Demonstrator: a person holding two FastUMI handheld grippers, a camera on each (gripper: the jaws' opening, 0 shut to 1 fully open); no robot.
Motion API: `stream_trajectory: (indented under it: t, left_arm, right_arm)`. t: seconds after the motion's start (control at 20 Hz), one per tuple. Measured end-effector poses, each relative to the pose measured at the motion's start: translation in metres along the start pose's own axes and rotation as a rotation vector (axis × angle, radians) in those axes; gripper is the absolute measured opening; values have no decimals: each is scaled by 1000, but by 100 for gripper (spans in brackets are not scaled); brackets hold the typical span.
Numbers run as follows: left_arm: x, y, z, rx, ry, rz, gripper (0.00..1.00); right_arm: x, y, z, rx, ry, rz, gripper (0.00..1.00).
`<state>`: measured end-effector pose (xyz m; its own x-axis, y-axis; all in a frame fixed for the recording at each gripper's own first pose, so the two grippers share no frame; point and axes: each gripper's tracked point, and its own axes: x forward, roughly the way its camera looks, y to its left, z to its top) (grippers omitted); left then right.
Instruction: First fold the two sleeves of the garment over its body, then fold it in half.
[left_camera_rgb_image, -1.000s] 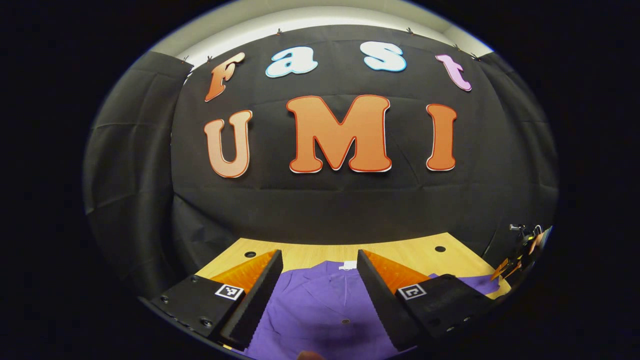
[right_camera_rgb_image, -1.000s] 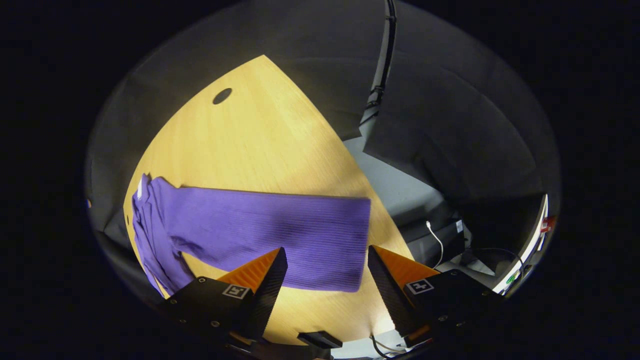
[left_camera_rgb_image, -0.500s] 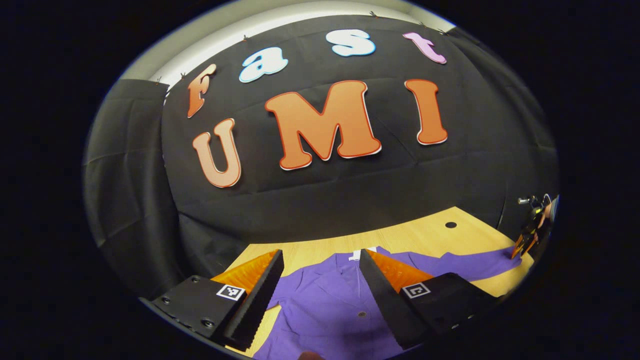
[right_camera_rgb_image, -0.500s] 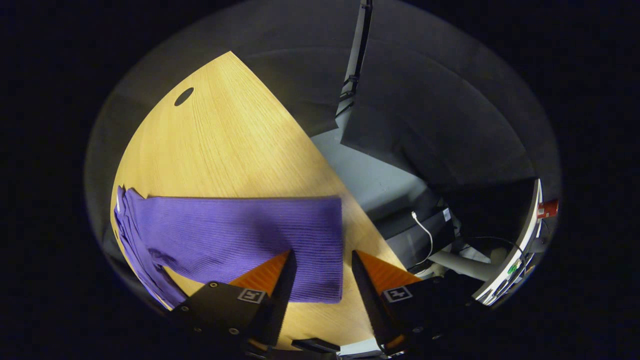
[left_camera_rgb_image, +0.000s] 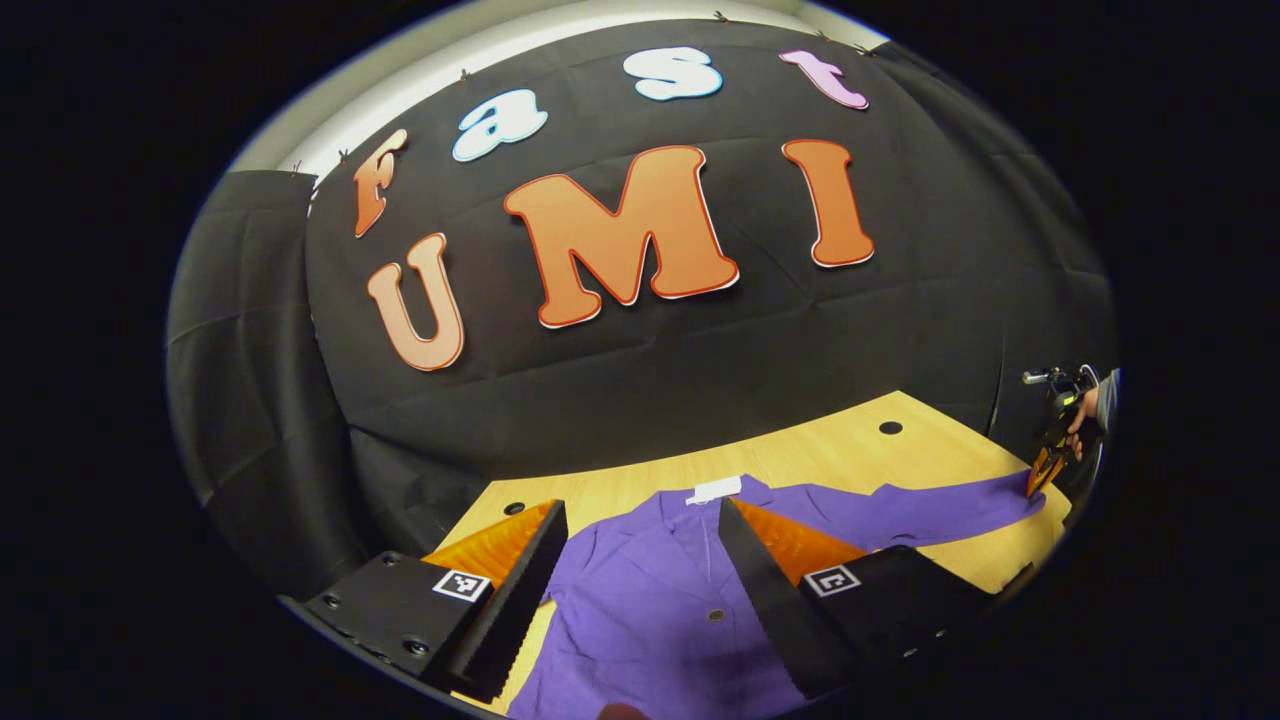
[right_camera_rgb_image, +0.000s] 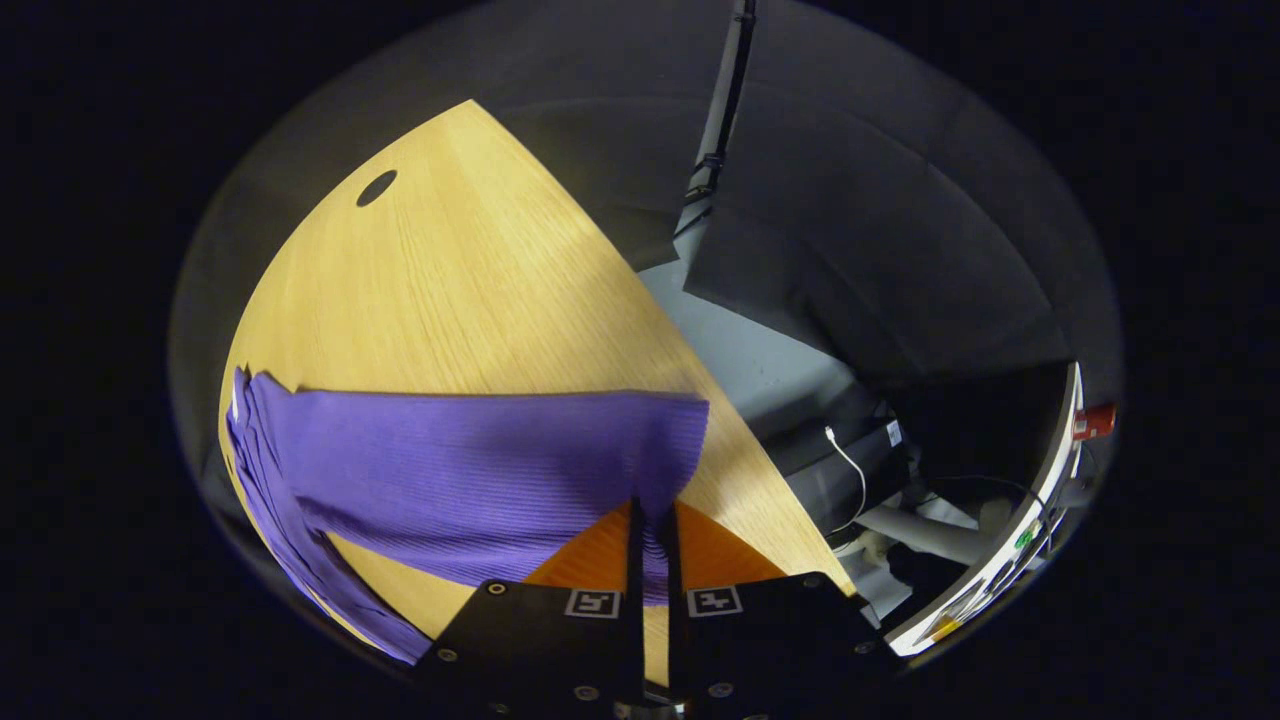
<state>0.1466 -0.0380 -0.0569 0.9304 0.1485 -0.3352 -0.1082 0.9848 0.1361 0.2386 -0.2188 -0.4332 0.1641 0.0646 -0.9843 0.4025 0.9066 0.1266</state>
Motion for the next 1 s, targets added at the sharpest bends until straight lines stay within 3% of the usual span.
stream_trajectory:
  t: [0.25, 0.45, 0.65, 1.0]
  left_arm:
    - [4, 9, -8, -21, 18, 9, 98]
    - [5, 16, -11, -30, 13, 2, 98]
    - [0, 43, -21, -51, 13, 35, 98]
    - [14, 98, -34, -59, -15, 5, 98]
  right_arm:
    - [0, 0, 0, 4, 1, 29, 4]
    - [-14, 23, -13, 15, -4, 98, 3]
    - [-48, 51, -17, -14, -33, 140, 3]
    - [-121, 111, -21, -60, -145, 151, 3]
